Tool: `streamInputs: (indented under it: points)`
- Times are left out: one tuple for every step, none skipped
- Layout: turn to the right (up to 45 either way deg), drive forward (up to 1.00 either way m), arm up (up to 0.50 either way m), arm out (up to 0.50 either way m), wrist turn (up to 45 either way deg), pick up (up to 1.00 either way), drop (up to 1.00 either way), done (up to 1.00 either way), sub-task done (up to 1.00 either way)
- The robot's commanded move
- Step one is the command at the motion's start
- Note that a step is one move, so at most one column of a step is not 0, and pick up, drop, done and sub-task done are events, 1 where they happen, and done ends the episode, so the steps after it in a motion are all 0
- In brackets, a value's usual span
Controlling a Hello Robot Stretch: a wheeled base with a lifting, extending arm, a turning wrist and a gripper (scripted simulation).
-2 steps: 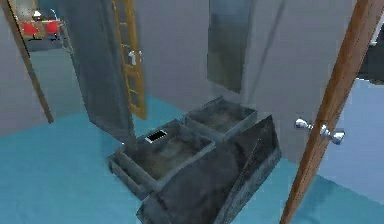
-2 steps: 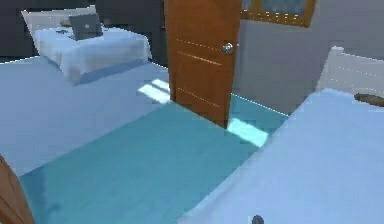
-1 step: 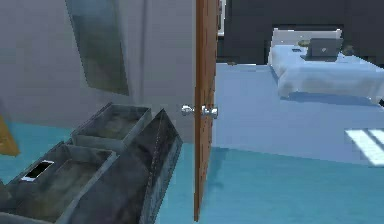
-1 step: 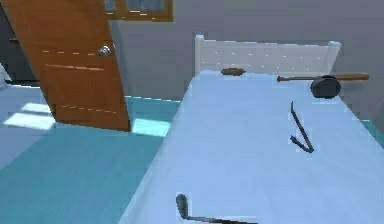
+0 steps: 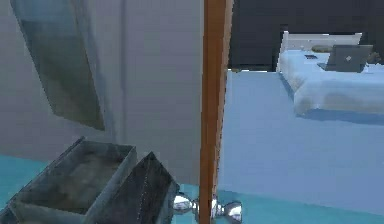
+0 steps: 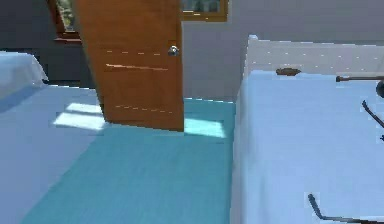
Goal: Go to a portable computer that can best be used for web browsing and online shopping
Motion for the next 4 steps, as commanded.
streamInputs:
  points:
    - [45.0,0.0,0.0,0.0,0.0,0.0,0.0,0.0,0.0]
    - [27.0,0.0,0.0,0.0,0.0,0.0,0.0,0.0,0.0]
    - [3.0,0.0,0.0,0.0,0.0,0.0,0.0,0.0,0.0]
    - [0.0,0.35,0.0,0.0,0.0,0.0,0.0,0.0,0.0]
